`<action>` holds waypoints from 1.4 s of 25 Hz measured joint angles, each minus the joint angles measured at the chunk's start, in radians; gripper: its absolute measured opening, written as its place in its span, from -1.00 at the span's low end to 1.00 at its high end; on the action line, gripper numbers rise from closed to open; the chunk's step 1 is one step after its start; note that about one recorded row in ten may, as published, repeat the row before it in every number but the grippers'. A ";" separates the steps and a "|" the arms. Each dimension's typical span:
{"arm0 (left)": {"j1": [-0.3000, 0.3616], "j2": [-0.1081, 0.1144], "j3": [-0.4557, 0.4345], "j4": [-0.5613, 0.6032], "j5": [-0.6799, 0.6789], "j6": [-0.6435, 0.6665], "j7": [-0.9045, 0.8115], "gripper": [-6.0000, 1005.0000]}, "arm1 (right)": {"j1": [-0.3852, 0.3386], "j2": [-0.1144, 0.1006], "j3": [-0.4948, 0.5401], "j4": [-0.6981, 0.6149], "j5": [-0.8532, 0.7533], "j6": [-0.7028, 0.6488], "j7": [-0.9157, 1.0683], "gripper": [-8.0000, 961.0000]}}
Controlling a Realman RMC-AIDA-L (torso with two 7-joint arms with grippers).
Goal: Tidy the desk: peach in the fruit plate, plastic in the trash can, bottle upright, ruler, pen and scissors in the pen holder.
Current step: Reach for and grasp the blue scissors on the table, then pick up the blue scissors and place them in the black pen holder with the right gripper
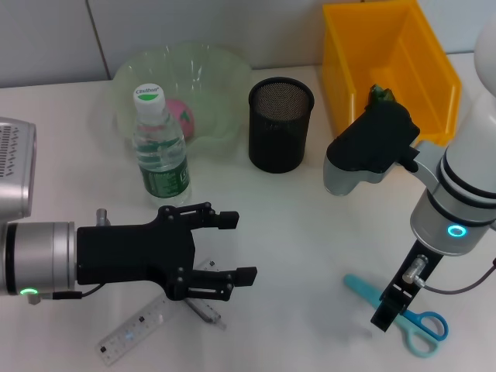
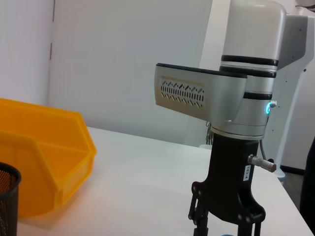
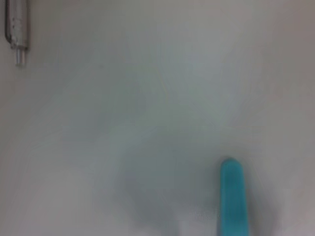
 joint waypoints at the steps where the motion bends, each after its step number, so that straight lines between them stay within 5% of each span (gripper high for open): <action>1: 0.000 0.000 0.000 0.000 0.000 0.000 0.000 0.67 | -0.001 0.000 0.000 0.000 0.000 0.002 -0.001 0.61; 4: 0.002 0.000 -0.001 0.000 0.000 0.000 0.000 0.67 | -0.001 -0.002 0.000 0.009 0.000 0.006 -0.003 0.54; 9: 0.003 0.000 0.002 0.000 0.000 0.002 -0.001 0.66 | -0.001 -0.002 -0.004 0.012 0.000 0.008 -0.005 0.09; 35: 0.004 0.002 -0.005 0.003 0.000 0.019 -0.001 0.65 | -0.006 -0.001 -0.027 0.023 -0.001 0.037 -0.005 -0.18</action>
